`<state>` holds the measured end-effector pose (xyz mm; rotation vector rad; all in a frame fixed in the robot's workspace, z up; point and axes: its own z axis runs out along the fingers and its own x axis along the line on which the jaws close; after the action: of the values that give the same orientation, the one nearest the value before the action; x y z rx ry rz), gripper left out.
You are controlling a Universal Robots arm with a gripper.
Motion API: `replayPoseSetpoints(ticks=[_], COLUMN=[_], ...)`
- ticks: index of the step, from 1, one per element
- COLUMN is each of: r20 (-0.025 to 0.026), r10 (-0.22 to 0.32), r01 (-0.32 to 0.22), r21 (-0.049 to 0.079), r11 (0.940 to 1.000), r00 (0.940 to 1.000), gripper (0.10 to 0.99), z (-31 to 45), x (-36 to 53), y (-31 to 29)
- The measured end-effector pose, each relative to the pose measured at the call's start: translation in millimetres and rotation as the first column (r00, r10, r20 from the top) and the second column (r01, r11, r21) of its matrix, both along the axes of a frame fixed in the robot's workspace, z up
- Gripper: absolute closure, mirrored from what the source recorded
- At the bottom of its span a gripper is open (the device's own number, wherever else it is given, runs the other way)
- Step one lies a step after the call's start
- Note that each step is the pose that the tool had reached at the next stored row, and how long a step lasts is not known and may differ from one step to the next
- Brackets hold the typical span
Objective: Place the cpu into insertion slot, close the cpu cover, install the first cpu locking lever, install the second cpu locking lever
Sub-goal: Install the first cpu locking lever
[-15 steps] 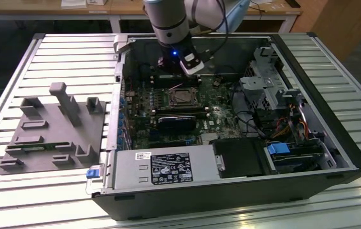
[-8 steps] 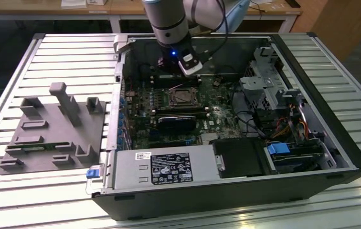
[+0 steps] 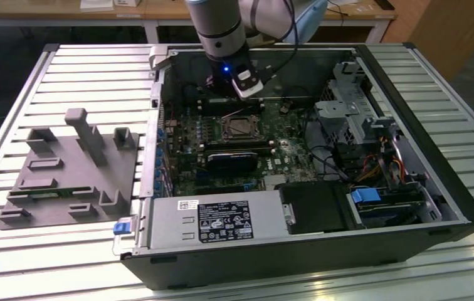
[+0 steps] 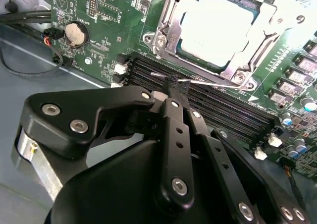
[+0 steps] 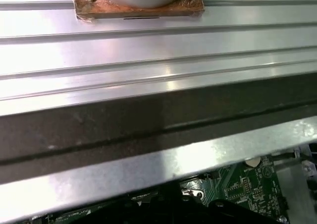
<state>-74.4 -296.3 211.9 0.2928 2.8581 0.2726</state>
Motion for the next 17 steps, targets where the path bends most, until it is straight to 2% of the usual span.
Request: replayPoseSetpoints(ticks=[17], r20=[0.0], r10=[-0.039], r01=[0.039], r21=[0.0], r11=[0.9993], r00=[0.9993], gripper=[0.984], z=[-7.0], x=[-1.9], y=[1.1])
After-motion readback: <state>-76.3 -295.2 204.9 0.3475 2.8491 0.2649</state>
